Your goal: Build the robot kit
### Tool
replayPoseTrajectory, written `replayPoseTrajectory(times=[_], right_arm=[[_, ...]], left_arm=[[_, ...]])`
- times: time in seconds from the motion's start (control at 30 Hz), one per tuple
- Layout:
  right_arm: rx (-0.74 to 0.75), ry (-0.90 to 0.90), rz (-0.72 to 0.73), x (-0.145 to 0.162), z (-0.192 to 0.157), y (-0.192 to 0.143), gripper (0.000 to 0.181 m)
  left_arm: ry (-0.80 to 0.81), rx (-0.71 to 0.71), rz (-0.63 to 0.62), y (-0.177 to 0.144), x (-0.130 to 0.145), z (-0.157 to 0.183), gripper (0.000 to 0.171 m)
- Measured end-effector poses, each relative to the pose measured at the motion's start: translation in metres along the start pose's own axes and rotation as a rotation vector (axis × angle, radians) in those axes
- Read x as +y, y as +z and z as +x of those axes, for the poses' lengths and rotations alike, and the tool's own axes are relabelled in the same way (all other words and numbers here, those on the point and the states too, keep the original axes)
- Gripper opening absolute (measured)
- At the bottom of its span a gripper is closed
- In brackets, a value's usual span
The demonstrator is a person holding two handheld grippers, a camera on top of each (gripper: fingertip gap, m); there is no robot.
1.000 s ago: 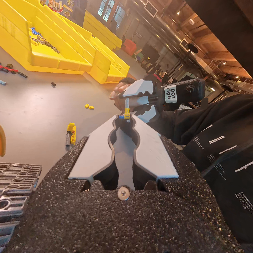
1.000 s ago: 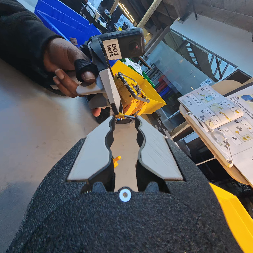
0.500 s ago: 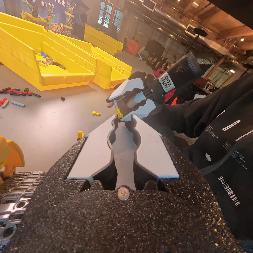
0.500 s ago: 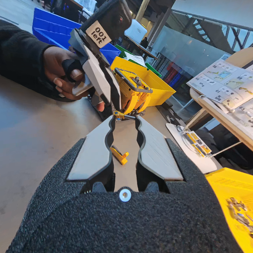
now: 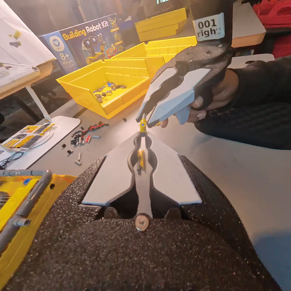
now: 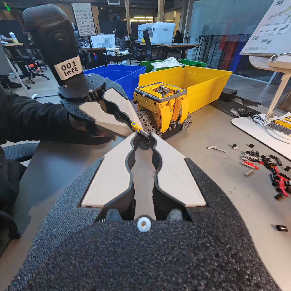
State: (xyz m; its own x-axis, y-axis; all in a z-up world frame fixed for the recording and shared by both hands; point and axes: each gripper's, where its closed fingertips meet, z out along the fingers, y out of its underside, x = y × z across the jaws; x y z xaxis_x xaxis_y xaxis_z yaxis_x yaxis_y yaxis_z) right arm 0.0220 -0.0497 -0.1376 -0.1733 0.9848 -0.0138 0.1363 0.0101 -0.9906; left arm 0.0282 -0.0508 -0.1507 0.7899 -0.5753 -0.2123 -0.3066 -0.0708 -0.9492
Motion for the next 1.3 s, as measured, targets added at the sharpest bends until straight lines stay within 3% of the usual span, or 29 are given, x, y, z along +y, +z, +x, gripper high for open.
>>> replayPoseTrajectory(times=[0.2, 0.33, 0.53, 0.6, 0.8, 0.9, 1.03, 1.3], right_arm=[[-0.082, 0.018, 0.034, -0.004, -0.006, -0.004, 0.015], [-0.08, -0.094, 0.019, -0.003, -0.005, -0.009, 0.008], [-0.135, -0.066, 0.035, -0.004, -0.008, -0.011, 0.017], [-0.163, -0.077, 0.027, -0.002, -0.013, -0.012, 0.006], [-0.226, -0.087, 0.022, -0.003, -0.02, -0.017, 0.004], [-0.257, -0.098, 0.018, -0.002, -0.026, -0.018, 0.004], [-0.268, -0.099, 0.014, -0.001, -0.028, -0.018, 0.004], [-0.309, -0.093, -0.025, 0.005, -0.031, -0.02, 0.004]], left_arm=[[-0.231, 0.151, 0.033, -0.003, -0.003, 0.006, 0.002], [-0.332, 0.227, 0.048, -0.006, -0.004, 0.008, 0.002], [-0.308, 0.258, 0.023, -0.004, -0.002, 0.017, 0.002], [-0.297, 0.266, 0.019, -0.004, -0.001, 0.019, 0.002], [-0.307, 0.303, 0.056, -0.006, -0.007, 0.024, 0.003], [-0.314, 0.323, 0.077, -0.007, -0.01, 0.026, 0.017], [-0.314, 0.36, 0.089, -0.01, -0.014, 0.031, 0.006], [-0.321, 0.401, 0.087, -0.011, -0.014, 0.036, 0.007]])
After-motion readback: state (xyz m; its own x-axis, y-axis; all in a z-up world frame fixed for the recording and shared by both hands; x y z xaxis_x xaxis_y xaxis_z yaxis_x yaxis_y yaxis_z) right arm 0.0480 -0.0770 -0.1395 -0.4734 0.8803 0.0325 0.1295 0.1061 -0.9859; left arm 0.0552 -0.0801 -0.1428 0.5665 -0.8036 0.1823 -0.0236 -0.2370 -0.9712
